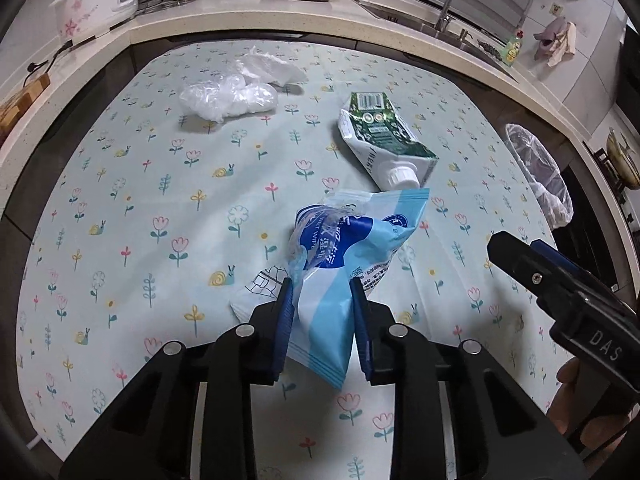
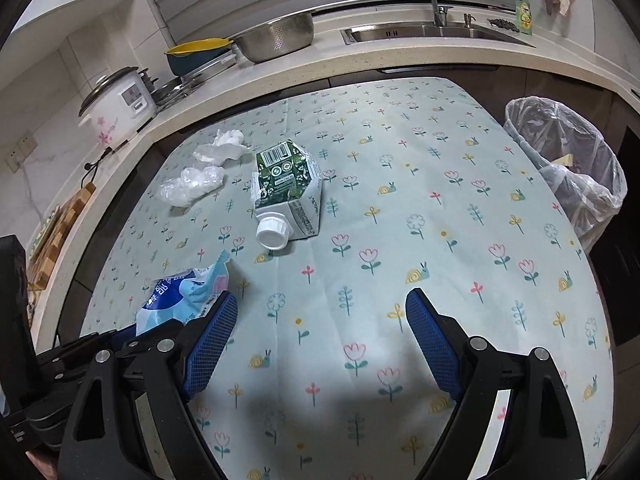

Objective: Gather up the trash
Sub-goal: 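Grasp the blue-white wipes packet with the left tool and lift it, then grasp the green milk carton with the right tool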

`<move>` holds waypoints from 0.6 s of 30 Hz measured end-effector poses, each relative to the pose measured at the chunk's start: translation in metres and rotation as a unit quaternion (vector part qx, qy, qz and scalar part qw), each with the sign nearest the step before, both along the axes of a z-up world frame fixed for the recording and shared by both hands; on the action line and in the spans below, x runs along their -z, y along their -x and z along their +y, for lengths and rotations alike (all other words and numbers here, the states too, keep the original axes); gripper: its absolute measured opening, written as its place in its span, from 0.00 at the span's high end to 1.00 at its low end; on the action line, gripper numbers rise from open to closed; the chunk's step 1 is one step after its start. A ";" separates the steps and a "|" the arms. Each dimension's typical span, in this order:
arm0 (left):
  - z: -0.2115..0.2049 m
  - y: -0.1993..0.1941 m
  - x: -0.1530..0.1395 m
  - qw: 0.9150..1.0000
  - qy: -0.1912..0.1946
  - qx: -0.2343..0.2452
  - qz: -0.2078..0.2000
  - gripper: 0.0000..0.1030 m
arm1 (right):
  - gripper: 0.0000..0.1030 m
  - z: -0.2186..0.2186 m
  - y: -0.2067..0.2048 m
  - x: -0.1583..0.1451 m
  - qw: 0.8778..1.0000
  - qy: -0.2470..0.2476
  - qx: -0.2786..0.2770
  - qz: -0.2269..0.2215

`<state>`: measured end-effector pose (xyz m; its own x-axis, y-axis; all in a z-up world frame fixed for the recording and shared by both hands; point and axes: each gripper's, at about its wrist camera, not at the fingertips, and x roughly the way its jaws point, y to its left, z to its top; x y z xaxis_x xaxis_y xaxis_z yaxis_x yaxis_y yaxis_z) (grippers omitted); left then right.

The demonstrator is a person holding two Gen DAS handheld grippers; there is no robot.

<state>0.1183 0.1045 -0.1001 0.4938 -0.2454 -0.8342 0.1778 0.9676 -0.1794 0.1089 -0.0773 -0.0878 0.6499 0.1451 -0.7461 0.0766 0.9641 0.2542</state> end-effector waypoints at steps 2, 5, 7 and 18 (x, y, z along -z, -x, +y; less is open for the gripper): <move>0.005 -0.008 -0.004 1.000 -0.004 -0.010 -0.008 0.74 | 0.20 0.006 -0.016 0.000 1.000 0.000 -0.005 -0.002; 0.012 -0.022 -0.008 1.000 0.000 -0.026 -0.010 0.74 | 0.20 0.013 -0.039 0.003 1.000 0.002 -0.012 -0.002; 0.017 -0.033 -0.010 0.999 0.004 -0.035 -0.011 0.74 | 0.20 0.019 -0.054 0.008 1.000 0.004 -0.018 0.003; 0.020 -0.081 -0.007 0.998 0.015 -0.057 -0.010 0.74 | 0.23 0.031 -0.104 0.033 0.999 0.007 -0.027 0.017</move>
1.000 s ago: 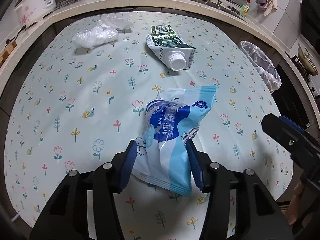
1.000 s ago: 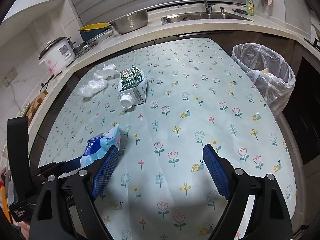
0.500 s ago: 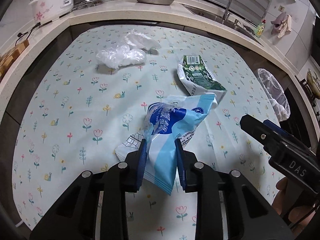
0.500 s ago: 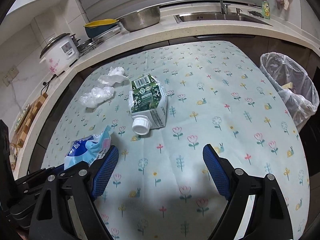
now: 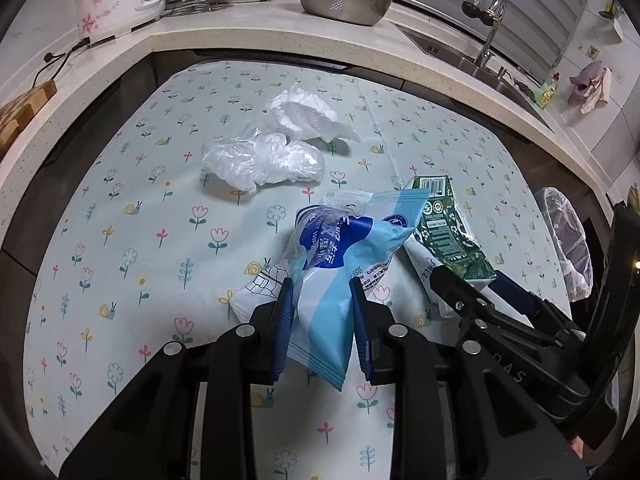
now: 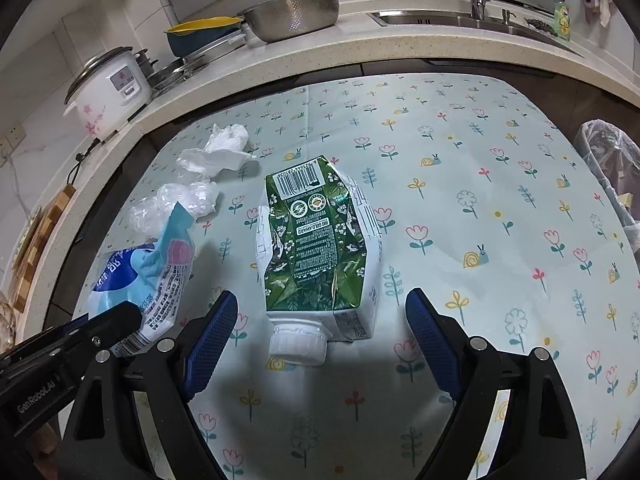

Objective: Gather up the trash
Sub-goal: 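Grasp the green milk carton with the right tool, then carry wipes packet and carton to the bin and release both inside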

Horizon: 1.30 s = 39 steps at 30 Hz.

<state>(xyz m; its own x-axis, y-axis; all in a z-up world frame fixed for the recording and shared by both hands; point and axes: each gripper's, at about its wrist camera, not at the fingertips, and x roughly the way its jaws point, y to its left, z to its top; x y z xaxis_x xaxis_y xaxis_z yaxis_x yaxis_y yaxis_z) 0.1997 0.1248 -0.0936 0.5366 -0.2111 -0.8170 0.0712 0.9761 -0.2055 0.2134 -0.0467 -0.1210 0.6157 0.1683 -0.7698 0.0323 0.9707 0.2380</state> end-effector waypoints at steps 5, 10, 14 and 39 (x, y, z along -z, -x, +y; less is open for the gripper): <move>-0.007 -0.009 0.001 1.000 0.002 0.005 -0.001 0.74 | 0.41 -0.001 -0.002 0.004 1.000 -0.008 -0.006 -0.001; -0.016 -0.008 -0.002 1.000 0.002 0.013 -0.003 0.74 | 0.41 -0.011 0.005 0.000 1.000 -0.020 0.002 -0.011; -0.028 -0.005 -0.009 1.000 0.001 0.023 -0.008 0.74 | 0.42 -0.026 0.011 -0.011 0.999 -0.026 0.016 -0.025; -0.237 -0.004 -0.067 0.983 0.004 0.171 -0.065 0.74 | 0.47 -0.223 0.058 -0.065 0.983 -0.032 0.153 -0.096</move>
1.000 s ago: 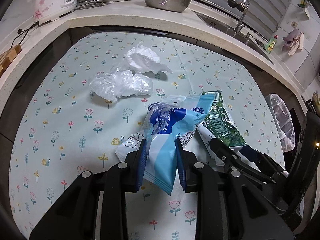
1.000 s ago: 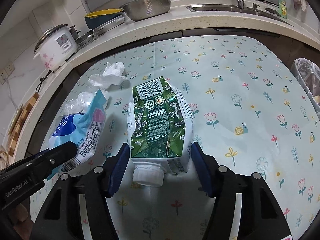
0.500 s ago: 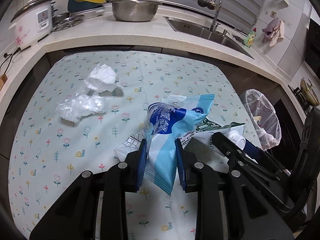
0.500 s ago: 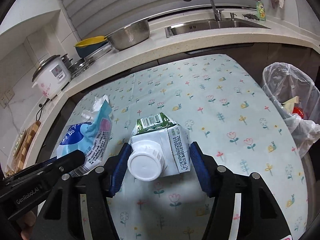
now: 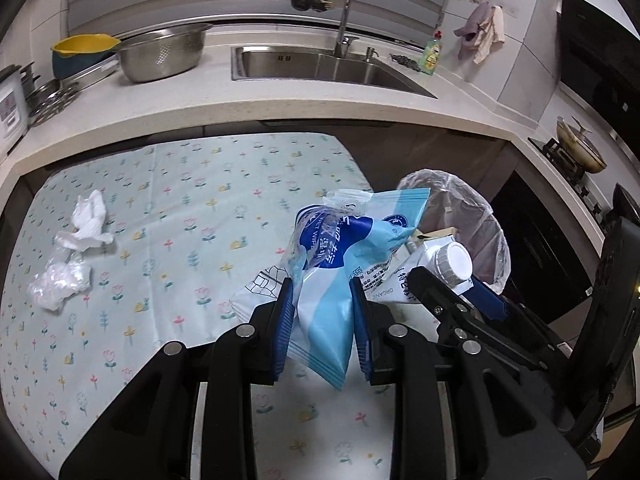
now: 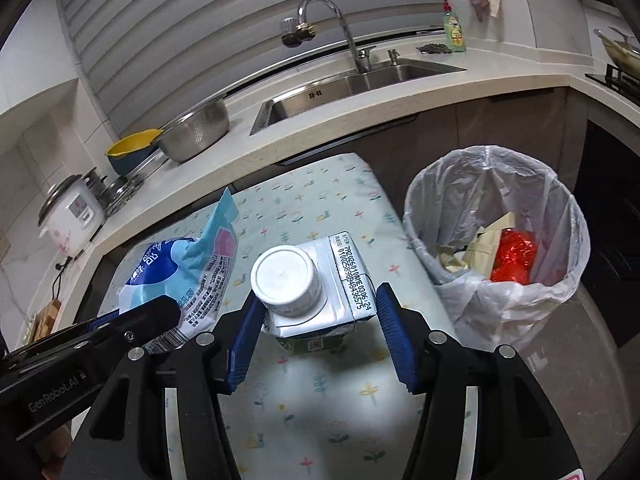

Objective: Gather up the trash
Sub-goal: 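Carry wipes packet and carton to the bin and release both inside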

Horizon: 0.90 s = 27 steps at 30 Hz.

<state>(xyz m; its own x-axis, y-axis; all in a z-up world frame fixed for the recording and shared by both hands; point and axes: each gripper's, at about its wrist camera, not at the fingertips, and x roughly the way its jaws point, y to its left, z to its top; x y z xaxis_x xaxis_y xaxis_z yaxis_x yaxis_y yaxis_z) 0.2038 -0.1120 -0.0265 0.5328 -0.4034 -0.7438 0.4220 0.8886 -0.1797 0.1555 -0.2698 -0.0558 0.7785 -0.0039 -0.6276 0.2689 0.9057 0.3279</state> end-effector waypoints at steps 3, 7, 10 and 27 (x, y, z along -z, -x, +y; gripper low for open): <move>-0.029 -0.003 -0.001 1.000 -0.001 0.020 -0.003 0.74 | 0.47 -0.029 0.004 -0.003 1.000 -0.001 0.020 -0.006; -0.064 -0.009 -0.003 0.999 0.003 0.041 -0.003 0.74 | 0.47 -0.068 0.008 -0.007 0.999 0.005 0.047 -0.012; -0.091 -0.016 -0.002 0.998 0.003 0.058 -0.004 0.74 | 0.47 -0.095 0.009 -0.008 0.998 0.007 0.067 -0.013; -0.191 -0.045 0.006 0.992 0.032 0.122 0.008 0.54 | 0.45 -0.174 -0.001 0.018 0.993 -0.003 0.120 0.007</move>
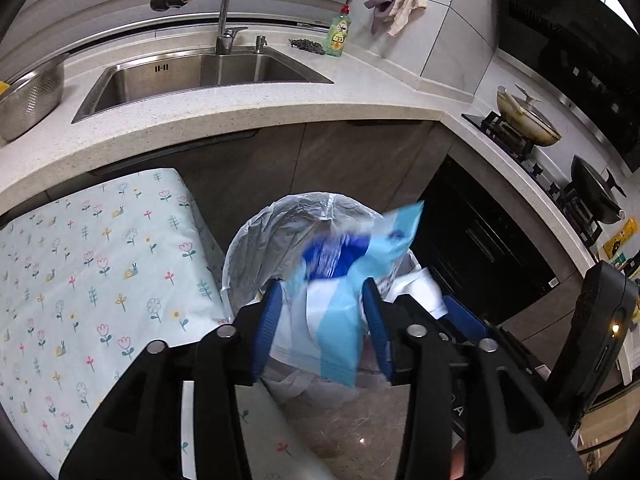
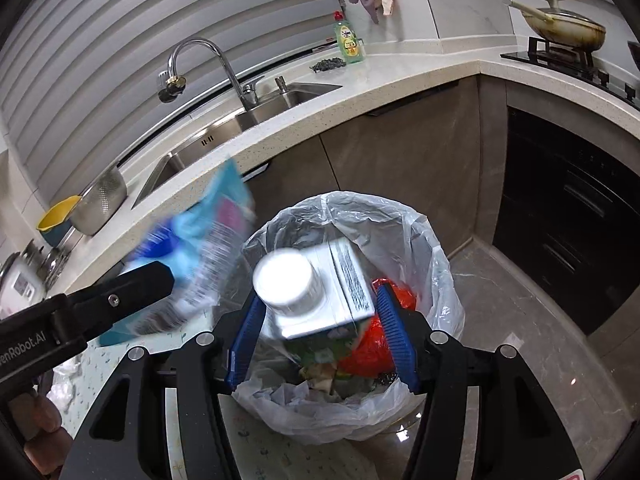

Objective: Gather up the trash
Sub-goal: 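Carry wipes packet and carton to the bin and release both inside, then move both tools back over the table toward the tissue and plastic wrap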

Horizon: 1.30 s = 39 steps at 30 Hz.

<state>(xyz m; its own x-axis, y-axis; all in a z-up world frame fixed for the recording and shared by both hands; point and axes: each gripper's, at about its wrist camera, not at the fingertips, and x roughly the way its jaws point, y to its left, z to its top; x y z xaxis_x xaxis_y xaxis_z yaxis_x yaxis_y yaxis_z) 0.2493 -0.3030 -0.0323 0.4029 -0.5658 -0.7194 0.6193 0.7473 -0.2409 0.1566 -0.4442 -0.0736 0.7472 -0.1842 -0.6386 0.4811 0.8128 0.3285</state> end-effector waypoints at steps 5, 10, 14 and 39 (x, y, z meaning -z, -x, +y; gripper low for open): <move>0.002 0.001 0.000 1.000 0.000 -0.012 -0.008 0.46 | 0.41 0.000 0.002 -0.003 1.000 0.000 0.004 -0.005; 0.012 0.001 -0.001 0.999 -0.007 -0.029 -0.015 0.46 | 0.37 0.006 0.005 -0.008 1.000 0.006 0.002 -0.007; 0.027 0.001 -0.003 0.999 -0.011 -0.042 -0.020 0.46 | 0.37 0.015 0.006 -0.012 1.000 0.007 -0.003 -0.007; 0.169 0.009 -0.037 0.989 -0.001 -0.145 -0.041 0.41 | 0.30 0.133 -0.001 -0.062 0.996 0.042 -0.075 -0.028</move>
<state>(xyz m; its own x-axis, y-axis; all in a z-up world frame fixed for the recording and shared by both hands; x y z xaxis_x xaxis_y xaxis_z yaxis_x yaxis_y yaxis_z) 0.2402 -0.1340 0.0042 0.6052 -0.4171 -0.6781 0.3963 0.8966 -0.1977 0.1577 -0.3112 -0.0117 0.8043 -0.1185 -0.5823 0.3345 0.9002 0.2789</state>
